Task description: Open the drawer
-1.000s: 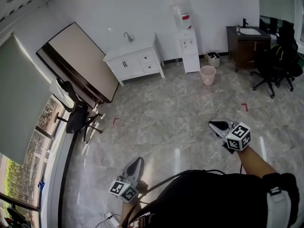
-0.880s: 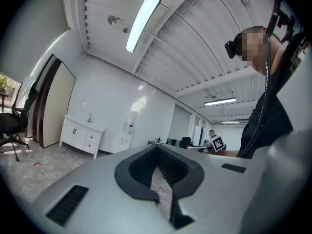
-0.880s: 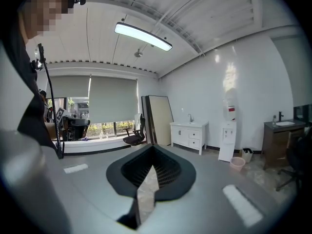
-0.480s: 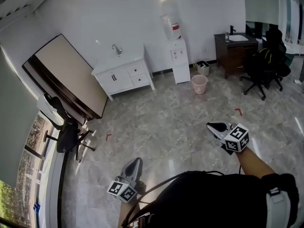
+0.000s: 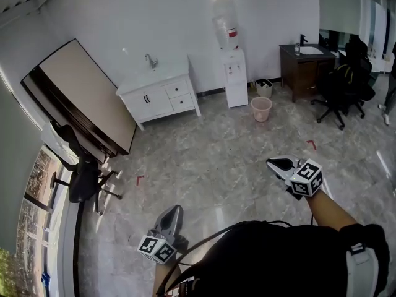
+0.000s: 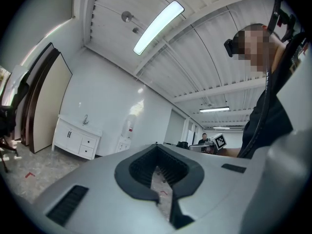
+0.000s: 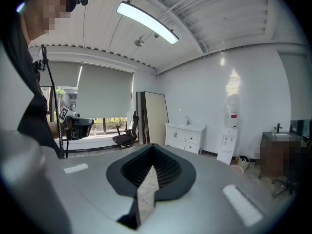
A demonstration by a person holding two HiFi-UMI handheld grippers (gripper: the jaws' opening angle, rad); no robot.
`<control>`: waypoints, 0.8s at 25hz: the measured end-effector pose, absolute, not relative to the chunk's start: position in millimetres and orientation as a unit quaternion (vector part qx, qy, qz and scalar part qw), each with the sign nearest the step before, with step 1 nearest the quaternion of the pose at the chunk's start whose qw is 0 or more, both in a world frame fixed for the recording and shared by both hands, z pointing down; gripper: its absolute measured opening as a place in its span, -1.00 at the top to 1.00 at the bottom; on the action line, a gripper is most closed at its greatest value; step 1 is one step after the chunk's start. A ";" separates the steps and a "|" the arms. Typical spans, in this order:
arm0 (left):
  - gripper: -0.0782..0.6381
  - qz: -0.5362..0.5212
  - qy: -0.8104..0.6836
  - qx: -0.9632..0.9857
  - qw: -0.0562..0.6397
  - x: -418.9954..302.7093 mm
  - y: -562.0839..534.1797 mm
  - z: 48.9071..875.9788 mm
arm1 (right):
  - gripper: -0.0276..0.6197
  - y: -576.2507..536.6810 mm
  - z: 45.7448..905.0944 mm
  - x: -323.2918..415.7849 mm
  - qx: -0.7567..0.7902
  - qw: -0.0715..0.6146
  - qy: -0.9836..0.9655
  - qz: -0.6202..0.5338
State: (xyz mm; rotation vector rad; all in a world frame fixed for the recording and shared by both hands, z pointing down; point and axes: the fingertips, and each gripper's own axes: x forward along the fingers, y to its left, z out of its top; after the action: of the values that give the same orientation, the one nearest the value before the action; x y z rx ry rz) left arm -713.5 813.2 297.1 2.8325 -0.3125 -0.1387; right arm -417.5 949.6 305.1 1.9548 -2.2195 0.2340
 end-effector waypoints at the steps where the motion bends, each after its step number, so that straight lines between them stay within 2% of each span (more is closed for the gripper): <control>1: 0.78 -0.050 -0.110 0.982 0.146 -719.4 805.0 299.1 | 0.92 941.4 305.7 -423.2 0.654 0.089 -0.747 0.080; 12: 0.78 -0.041 -0.137 0.976 0.162 -725.1 760.3 312.5 | 0.92 866.9 310.8 -429.1 0.612 0.083 -0.781 0.093; 20: 0.78 -0.038 -0.187 0.971 0.145 -669.6 735.8 304.3 | 0.92 814.1 324.5 -357.2 0.581 0.068 -0.805 0.098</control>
State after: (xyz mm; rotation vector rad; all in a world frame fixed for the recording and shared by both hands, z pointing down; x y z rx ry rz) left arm -669.6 735.8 304.3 2.7975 -0.5399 -0.1082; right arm -357.2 814.1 324.5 1.7500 -2.4261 0.2946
